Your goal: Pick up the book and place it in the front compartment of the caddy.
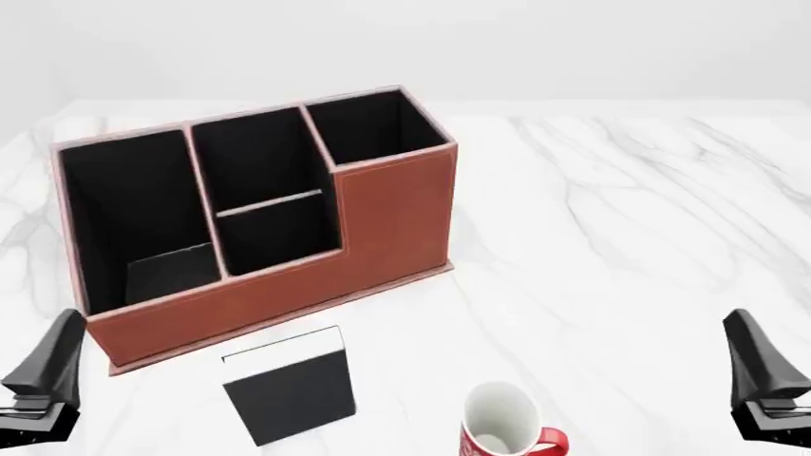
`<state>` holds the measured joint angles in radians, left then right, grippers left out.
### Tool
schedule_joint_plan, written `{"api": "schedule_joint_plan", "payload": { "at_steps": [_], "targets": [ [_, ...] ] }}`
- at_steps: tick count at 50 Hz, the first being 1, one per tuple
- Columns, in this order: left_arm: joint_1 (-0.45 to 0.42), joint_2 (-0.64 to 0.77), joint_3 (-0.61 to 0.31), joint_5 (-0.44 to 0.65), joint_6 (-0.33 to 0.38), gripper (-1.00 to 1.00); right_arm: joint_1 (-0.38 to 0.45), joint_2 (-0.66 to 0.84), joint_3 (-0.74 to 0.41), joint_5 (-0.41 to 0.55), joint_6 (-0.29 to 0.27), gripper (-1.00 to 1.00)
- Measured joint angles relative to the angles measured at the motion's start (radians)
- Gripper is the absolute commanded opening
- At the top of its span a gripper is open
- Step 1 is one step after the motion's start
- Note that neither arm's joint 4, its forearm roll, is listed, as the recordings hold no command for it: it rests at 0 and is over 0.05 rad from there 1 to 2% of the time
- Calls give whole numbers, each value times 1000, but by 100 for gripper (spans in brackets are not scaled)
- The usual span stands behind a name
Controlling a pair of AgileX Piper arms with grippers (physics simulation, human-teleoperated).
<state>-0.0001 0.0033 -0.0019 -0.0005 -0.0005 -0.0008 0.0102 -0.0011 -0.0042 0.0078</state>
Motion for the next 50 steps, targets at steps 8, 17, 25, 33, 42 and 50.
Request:
{"api": "schedule_joint_plan", "payload": {
  "at_steps": [8,17,25,33,42,50],
  "targets": [
    [-1,4,-2,-1,0,100,-4,10,-1,-4,7,100],
    [3,19,-3,-8,-5,100,-8,10,-2,-3,7,100],
    [30,130,0,-78,-8,100,-15,4,-3,1,6,100],
    [44,192,2,-116,-9,100,-19,1,-3,3,6,100],
    [45,226,2,-134,-10,100,-21,-1,-3,4,6,100],
    [34,247,-38,-93,63,100,-21,-1,-3,4,6,100]
  ]
}}
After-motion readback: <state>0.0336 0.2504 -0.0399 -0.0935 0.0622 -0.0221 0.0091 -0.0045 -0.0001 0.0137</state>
